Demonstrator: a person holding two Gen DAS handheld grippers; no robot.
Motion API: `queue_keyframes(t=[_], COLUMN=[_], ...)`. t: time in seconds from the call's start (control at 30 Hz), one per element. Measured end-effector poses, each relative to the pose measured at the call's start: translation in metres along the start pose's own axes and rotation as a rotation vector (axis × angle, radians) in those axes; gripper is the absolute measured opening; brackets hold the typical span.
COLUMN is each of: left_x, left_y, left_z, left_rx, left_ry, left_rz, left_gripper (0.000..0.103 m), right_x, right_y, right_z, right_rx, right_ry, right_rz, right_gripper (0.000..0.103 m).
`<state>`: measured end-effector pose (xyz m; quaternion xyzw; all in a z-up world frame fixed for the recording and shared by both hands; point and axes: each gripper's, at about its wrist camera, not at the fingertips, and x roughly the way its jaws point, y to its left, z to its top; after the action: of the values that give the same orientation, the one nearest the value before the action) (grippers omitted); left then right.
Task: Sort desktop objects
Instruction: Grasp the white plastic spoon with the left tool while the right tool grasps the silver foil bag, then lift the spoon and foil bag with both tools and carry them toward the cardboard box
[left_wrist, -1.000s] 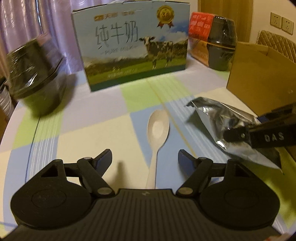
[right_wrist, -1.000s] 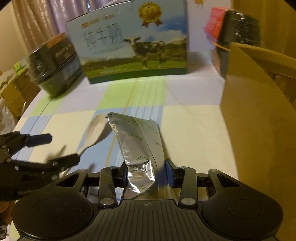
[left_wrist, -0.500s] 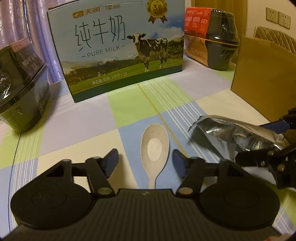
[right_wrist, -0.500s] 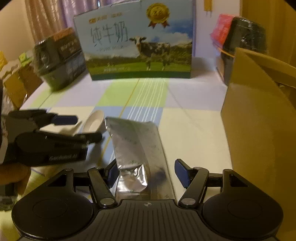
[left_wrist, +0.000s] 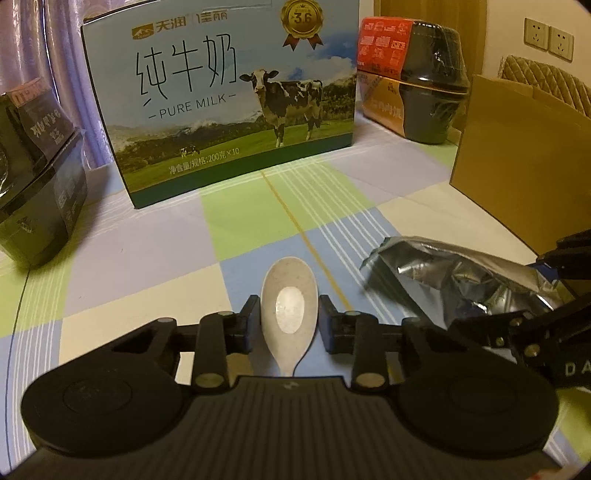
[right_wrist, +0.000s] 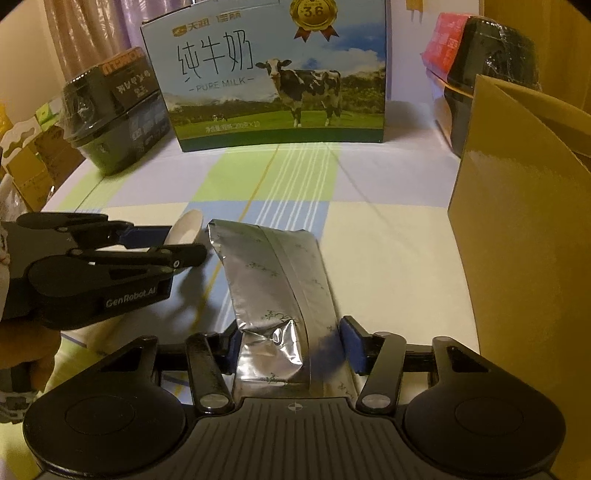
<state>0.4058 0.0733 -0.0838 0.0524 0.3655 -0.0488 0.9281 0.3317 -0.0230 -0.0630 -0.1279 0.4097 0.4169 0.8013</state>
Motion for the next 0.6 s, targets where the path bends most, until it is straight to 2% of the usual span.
queue_keyframes(t=[0.17,0.37,0.6], left_x=[-0.012,-0.043,-0.096], left_y=[-0.004,-0.012,-0.026], left_z=[-0.009,-0.029,-0.055], left_rx=[-0.001,-0.013,-0.03], left_ry=[0.025,0.094,0.179], left_rz=[-0.009,-0.017,-0.035], left_gripper=[0.028,0.028,0.027], right_x=[-0.004,-0.016,-0.058], right_y=[-0.001,0.003,0.006], right_z=[0.001,-0.005,-0.031], right_rx=[0.02,0.052,0.099], right_ry=[0.006,0.049,0.109], right_rz=[0.014,0.054,0.104], right_gripper=[0.04,0.038,0.038])
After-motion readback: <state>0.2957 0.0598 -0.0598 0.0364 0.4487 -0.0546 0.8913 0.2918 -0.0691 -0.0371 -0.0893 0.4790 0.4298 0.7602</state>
